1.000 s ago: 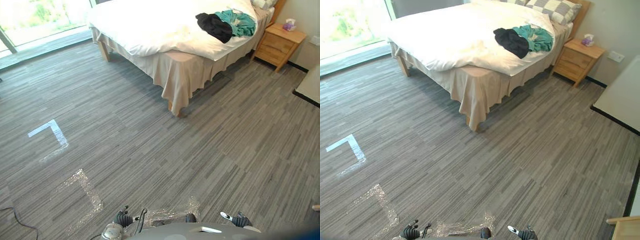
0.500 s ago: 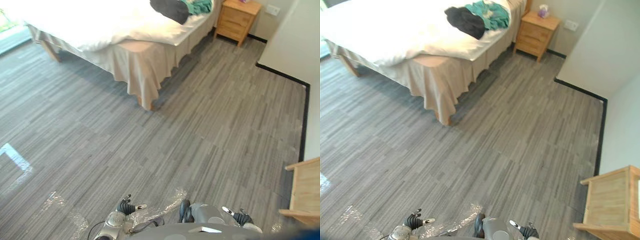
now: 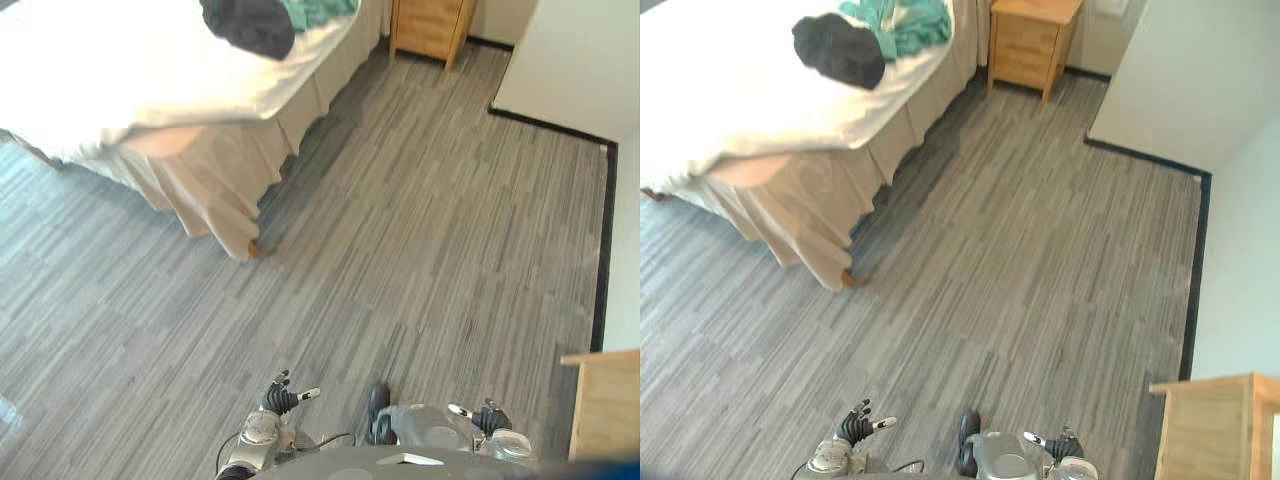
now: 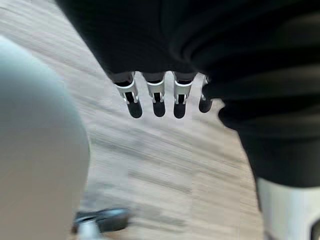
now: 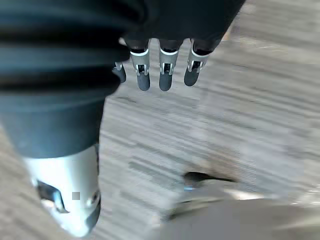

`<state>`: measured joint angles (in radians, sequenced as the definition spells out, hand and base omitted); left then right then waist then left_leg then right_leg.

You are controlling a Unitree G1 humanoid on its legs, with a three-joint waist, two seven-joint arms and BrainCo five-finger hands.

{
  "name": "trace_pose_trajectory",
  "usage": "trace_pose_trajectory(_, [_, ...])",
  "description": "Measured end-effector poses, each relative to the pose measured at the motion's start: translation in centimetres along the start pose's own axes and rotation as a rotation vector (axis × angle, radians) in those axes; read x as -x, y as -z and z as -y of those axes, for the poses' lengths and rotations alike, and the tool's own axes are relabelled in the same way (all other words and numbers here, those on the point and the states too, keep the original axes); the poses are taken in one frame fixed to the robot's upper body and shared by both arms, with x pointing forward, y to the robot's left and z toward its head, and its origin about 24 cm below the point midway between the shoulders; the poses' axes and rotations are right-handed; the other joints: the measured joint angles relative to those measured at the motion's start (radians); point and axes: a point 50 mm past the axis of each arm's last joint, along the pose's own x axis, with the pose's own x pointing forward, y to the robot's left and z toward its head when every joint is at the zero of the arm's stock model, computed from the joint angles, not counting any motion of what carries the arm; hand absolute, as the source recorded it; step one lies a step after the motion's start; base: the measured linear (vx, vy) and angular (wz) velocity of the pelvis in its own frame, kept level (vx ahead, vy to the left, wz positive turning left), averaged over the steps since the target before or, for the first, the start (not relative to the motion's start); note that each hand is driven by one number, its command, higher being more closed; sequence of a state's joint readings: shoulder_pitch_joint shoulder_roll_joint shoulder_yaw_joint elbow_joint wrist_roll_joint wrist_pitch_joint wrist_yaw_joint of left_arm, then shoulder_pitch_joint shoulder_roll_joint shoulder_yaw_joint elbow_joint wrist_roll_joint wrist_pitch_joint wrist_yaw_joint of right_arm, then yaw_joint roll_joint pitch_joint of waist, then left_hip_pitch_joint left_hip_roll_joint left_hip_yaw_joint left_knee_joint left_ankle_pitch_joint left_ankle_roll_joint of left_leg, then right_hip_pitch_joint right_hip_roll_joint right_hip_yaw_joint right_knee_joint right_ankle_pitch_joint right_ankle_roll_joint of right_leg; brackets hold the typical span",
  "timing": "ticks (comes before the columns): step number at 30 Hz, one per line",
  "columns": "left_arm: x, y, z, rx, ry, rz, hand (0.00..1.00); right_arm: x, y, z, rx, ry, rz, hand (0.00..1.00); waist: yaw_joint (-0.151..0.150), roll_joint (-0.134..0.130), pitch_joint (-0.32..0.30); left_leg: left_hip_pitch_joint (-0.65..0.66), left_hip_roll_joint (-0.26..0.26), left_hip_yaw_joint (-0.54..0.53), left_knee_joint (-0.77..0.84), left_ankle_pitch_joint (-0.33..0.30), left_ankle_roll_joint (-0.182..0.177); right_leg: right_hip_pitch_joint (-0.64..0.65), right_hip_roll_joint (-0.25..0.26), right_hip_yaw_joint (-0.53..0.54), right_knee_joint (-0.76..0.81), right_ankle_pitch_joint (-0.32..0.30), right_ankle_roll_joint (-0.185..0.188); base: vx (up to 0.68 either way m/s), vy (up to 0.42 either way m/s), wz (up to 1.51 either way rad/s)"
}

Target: Tidy the bed and pick cloth on bed and put in laundry

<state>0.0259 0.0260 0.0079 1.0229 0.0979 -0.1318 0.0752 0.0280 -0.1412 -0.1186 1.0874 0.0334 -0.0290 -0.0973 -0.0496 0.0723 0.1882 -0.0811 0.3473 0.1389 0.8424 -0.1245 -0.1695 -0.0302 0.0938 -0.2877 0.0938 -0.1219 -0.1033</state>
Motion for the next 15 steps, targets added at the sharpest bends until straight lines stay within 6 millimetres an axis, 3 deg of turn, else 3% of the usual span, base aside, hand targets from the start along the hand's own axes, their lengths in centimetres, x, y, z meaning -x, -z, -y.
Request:
trace_pose_trajectory(3, [-0.2, -0.8, 0.0, 0.003, -0.011, 0.03, 0.0, -0.3, -1.2, -0.7, 0.021, -0.014, 0.025, 0.0, 0.016, -0.006, 0.006, -0.087, -0.08, 0.001, -0.034, -0.1, 0.009, 0.049, -0.001, 0.037, -0.032, 0.0, 0.0, 0.3, -0.067, -0.46])
trace_pose_trajectory(4, [-0.2, -1.1, 0.0, 0.003, -0.014, 0.041, 0.0, -0.3, -1.4, -1.2, 0.019, -0.026, 0.03, 0.0, 0.024, -0.013, 0.011, -0.117, -0.134, 0.022, -0.129, -0.14, 0.024, 0.087, -0.017, 0.059, -0.045, -0.001, 0.001, 0.29, 0.036, -0.44])
trace_pose_trajectory(6, [-0.4, -1.6, 0.2, 0.01, -0.008, 0.054, 0.0, -0.2, -1.3, -1.6, 0.031, -0.035, 0.031, 0.0, 0.035, -0.025, 0.017, -0.132, -0.217, 0.059, -0.315, -0.142, 0.043, 0.127, -0.059, 0.067, -0.052, -0.013, 0.022, 0.26, 0.095, -0.38])
trace_pose_trajectory(8, [-0.4, -1.7, 0.9, 0.019, 0.011, 0.055, 0.0, -0.1, -1.2, -1.2, 0.032, -0.027, 0.032, 0.0, 0.036, -0.006, 0.012, -0.144, -0.247, 0.134, -0.539, -0.012, 0.092, 0.163, -0.071, 0.065, -0.061, -0.042, 0.059, 0.27, 0.13, -0.2])
trace_pose_trajectory(9, [-0.3, -1.6, 1.2, 0.012, 0.023, 0.054, 0.0, -0.2, -1.2, -1.0, 0.034, -0.021, 0.034, 0.0, 0.04, 0.013, 0.012, -0.148, -0.241, 0.196, -0.609, 0.105, 0.11, 0.185, -0.063, 0.064, -0.063, -0.067, 0.064, 0.31, 0.203, 0.05])
trace_pose_trajectory(10, [-0.4, -1.7, 0.9, 0.009, 0.016, 0.053, 0.0, -0.2, -1.3, -1.1, 0.036, -0.018, 0.035, 0.0, 0.041, 0.01, 0.014, -0.139, -0.237, 0.279, -0.613, 0.135, 0.218, 0.217, -0.076, 0.057, -0.06, -0.094, 0.078, 0.37, 0.261, 0.26])
trace_pose_trajectory(11, [-0.4, -1.7, 0.4, 0.002, 0.007, 0.055, 0.0, 0.0, -1.0, -2.1, 0.036, -0.042, 0.031, 0.0, 0.041, -0.026, -0.005, -0.137, -0.262, 0.377, -0.63, 0.138, 0.223, 0.216, -0.108, 0.05, -0.059, -0.103, 0.092, 0.27, 0.209, 0.4])
trace_pose_trajectory(12, [-0.4, -1.7, 0.3, -0.001, 0.002, 0.056, 0.0, 0.0, -0.9, -2.5, 0.028, -0.05, 0.027, 0.0, 0.041, -0.04, -0.006, -0.138, -0.267, 0.44, -0.633, 0.132, 0.233, 0.217, -0.118, 0.042, -0.06, -0.107, 0.1, 0.22, 0.203, 0.58])
trace_pose_trajectory(13, [-0.5, -1.6, 0.1, -0.004, -0.001, 0.05, 0.0, 0.1, -0.8, -2.9, 0.009, -0.057, 0.021, 0.0, 0.042, -0.051, -0.005, -0.134, -0.273, 0.522, -0.635, 0.109, 0.266, 0.221, -0.125, 0.017, -0.06, -0.109, 0.103, 0.21, 0.189, 0.65])
trace_pose_trajectory(14, [-0.5, -1.6, 0.0, -0.001, -0.004, 0.048, 0.0, 0.2, -0.5, -3.5, -0.015, -0.065, 0.006, 0.0, 0.048, -0.056, -0.008, -0.121, -0.294, 0.511, -0.659, 0.093, 0.294, 0.232, -0.128, 0.004, -0.06, -0.106, 0.109, 0.22, 0.182, 0.64])
trace_pose_trajectory(15, [-0.5, -1.5, -0.1, 0.003, -0.008, 0.045, 0.0, 0.3, -0.3, -3.6, -0.02, -0.07, 0.002, 0.0, 0.053, -0.061, -0.01, -0.11, -0.308, 0.506, -0.674, 0.091, 0.297, 0.239, -0.133, -0.002, -0.06, -0.103, 0.115, 0.23, 0.158, 0.53])
